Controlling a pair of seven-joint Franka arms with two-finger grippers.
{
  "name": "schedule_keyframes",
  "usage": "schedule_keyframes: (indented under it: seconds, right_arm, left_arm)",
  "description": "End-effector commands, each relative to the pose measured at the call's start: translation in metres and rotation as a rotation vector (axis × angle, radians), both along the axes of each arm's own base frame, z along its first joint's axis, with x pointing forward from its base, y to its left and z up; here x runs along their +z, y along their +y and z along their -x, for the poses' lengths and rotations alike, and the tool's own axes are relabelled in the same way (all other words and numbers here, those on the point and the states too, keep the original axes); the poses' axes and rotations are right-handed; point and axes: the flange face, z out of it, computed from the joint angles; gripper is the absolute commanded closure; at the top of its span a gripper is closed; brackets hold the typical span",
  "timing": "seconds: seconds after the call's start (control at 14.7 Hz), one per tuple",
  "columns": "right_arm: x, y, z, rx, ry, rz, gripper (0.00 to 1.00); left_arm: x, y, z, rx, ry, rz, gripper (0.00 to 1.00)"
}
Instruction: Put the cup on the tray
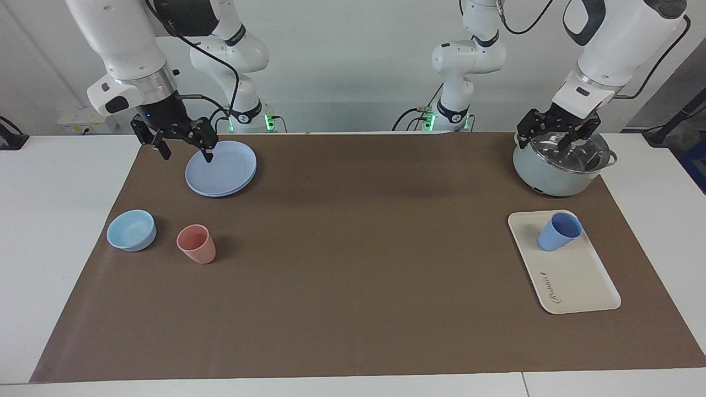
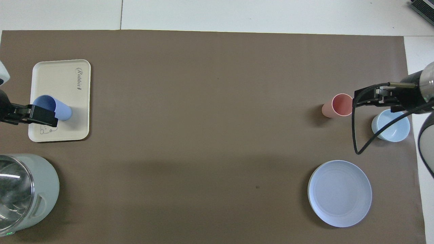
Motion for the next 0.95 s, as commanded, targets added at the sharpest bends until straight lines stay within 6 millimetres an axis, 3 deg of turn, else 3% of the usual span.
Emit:
schedule_keyframes:
  seconds: [0.0,0.2,0.48,0.88]
  right_arm:
    - [-0.002,0.003,0.007,0.036,0.015,0.010,0.01]
    - [0.002,0.011,0.007,0.052,0.006,0.005,0.01]
    - [0.004,-0.010,0.007,0.133,-0.003,-0.001,0.00]
    - [0.004,-0.004,0.009,0.154,0.003,-0.001,0.00]
  left_arm:
    - [0.002,0.003,0.009,-0.011,-0.005,-0.021,0.00]
    - [0.001,0.003,0.009,-0.011,-0.003,-0.021,0.00]
    - [0.001,0.003,0.009,-0.011,-0.003,-0.021,0.00]
    - [0.002,0.002,0.009,-0.013,-0.005,-0.021,0.00]
